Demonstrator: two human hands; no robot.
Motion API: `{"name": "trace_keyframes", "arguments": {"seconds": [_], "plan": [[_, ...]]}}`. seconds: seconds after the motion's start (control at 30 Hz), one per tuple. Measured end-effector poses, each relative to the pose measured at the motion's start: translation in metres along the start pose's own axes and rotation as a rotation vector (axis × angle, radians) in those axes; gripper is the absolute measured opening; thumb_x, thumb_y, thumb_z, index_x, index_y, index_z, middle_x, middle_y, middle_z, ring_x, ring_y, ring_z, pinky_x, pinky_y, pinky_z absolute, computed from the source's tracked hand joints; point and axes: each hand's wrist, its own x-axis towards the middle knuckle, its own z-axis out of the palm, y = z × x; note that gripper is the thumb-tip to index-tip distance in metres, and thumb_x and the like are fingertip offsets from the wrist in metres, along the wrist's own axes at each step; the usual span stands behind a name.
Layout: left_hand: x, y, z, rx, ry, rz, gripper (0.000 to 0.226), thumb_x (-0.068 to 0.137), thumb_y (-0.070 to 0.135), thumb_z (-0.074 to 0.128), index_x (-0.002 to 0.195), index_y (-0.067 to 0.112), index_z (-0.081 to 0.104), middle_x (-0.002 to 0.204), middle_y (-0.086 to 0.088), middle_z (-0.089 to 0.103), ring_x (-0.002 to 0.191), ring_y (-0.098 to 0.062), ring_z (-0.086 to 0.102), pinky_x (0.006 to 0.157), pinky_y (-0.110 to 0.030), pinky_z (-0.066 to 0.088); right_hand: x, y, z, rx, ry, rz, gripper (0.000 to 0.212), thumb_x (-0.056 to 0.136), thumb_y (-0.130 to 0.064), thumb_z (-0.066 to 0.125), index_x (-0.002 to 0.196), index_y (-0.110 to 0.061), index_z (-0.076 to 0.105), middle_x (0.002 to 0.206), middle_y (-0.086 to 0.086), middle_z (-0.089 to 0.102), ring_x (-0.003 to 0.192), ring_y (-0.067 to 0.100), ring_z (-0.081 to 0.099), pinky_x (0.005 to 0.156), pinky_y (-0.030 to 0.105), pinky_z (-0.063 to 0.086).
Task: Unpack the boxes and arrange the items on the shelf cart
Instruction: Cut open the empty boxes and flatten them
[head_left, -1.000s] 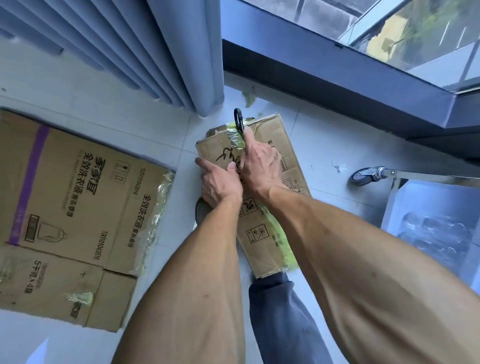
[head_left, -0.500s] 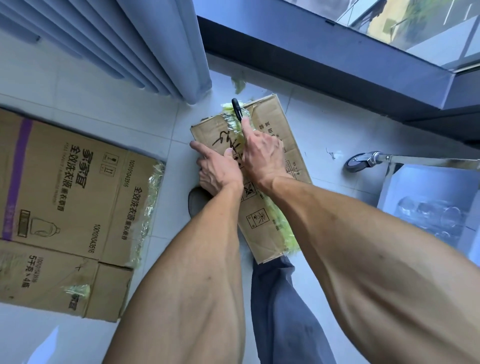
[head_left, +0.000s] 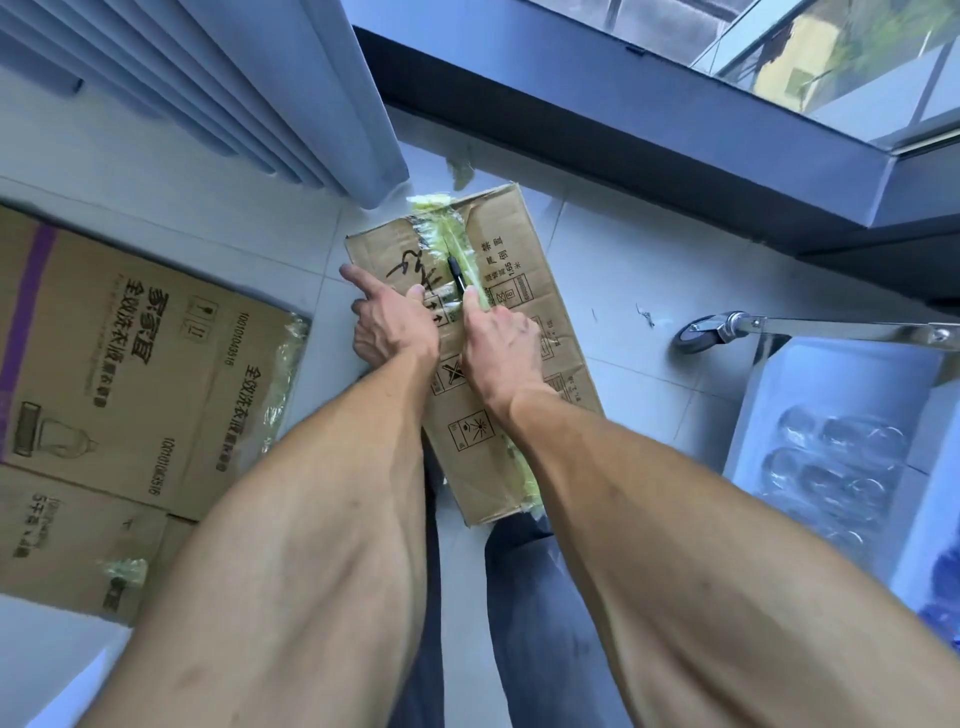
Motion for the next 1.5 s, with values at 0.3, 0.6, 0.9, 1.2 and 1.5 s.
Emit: {"name": "trace_keyframes", "arguments": {"seconds": [0.3,0.6,0.9,1.2,1.5], "plan": [[-0.084,-0.026,0.023,-0.128,-0.096,-0.044,0.083,0.086,0.042,0.058,0.153,0.018,0.014,0.124,-0.020,0.060,0.113,-0.037,0.058,0.083,-0.040,0.041,-0.033,0.036,-0.019,-0.018,0.030,0.040,0.020,0.102,-0.005,0.032,0.104,-0.006,0.051,0.093,0.012,0.065,0.083,0.028,0.060,0.076,0.039,0.047],[-0.141,-0.081,0.071,-0.083,-0.164,-0.140,0.055,0.097,0.050,0.050,0.126,0.006,0.037,0.123,-0.024,0.060,0.115,-0.037,0.057,0.075,-0.037,0.030,-0.069,0.043,0.019,0.064,0.060,0.066,0.023,0.102,-0.004,0.035,0.119,-0.002,0.051,0.082,0.010,0.056,0.074,0.025,0.049,0.077,0.039,0.046],[-0.127,-0.094,0.067,-0.164,-0.145,-0.149,0.060,0.095,0.050,0.056,0.132,0.007,0.037,0.134,-0.022,0.055,0.125,-0.038,0.051,0.098,-0.040,0.038,-0.144,0.050,0.057,0.017,0.025,0.079,0.023,0.098,-0.007,0.037,0.115,-0.005,0.051,0.099,0.017,0.067,0.093,0.036,0.064,0.077,0.040,0.045],[-0.113,-0.114,0.065,-0.134,-0.078,-0.113,0.059,0.095,0.045,0.059,0.133,0.005,0.038,0.138,-0.018,0.053,0.131,-0.034,0.047,0.105,-0.040,0.033,-0.193,0.033,0.085,0.072,-0.065,0.174,0.024,0.095,-0.007,0.042,0.094,-0.007,0.066,0.099,0.017,0.068,0.094,0.036,0.065,0.069,0.035,0.038],[-0.129,-0.132,0.062,-0.101,-0.053,-0.068,0.058,0.096,0.048,0.055,0.130,0.005,0.036,0.133,-0.020,0.055,0.123,-0.035,0.052,0.099,-0.042,0.038,-0.236,0.041,0.113,0.203,-0.091,0.207,0.008,0.089,-0.009,0.049,0.083,-0.013,0.053,0.070,0.009,0.054,0.073,0.031,0.062,0.062,0.033,0.043]]}}
